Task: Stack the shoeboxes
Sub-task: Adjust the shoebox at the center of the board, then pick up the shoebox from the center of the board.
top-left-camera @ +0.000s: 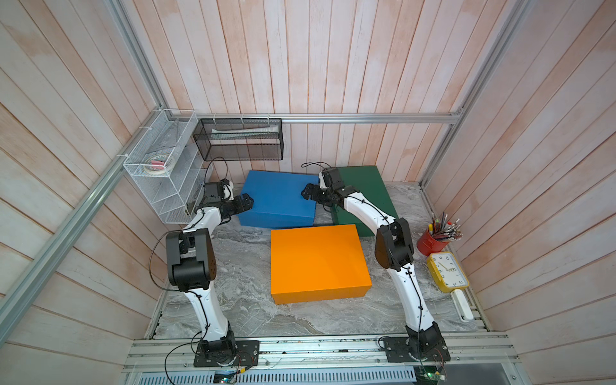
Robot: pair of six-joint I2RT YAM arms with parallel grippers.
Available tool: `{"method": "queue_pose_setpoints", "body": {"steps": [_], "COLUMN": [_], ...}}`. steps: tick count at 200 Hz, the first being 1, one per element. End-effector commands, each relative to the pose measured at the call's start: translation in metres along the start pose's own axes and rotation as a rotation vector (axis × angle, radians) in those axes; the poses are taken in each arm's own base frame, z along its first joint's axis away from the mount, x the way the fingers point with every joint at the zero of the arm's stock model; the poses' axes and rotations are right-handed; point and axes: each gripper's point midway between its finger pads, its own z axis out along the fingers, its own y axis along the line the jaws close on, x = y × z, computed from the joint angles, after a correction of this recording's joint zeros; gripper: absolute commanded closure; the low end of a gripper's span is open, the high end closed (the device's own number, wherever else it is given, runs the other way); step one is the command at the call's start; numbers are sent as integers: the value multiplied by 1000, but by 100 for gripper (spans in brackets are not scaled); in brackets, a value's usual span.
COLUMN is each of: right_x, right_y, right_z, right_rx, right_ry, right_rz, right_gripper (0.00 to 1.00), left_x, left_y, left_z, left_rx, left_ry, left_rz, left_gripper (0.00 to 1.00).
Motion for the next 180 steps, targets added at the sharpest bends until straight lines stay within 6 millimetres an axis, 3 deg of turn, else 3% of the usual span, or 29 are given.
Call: {"method": "queue_pose_setpoints", "body": {"steps": [1,39,117,180], "right_x": [17,34,57,45], "right_y": [-15,-8,3,27], "right_z": [2,10,13,11], "right_rx": [77,5,-144,-289], "right_ry": [42,83,103,86], "right_rz": [30,76,169,186], "right_gripper": [2,2,2,2], "left_x": [-4,-7,10,23], "left_y": [24,17,2,-15], "left_z": [5,21,34,35], "left_rx": [-43,35,176,252], "left_ry": [35,56,94,118], "left_rz": [-27,-23,-58,-62], "left_gripper": [0,0,0,0]}}
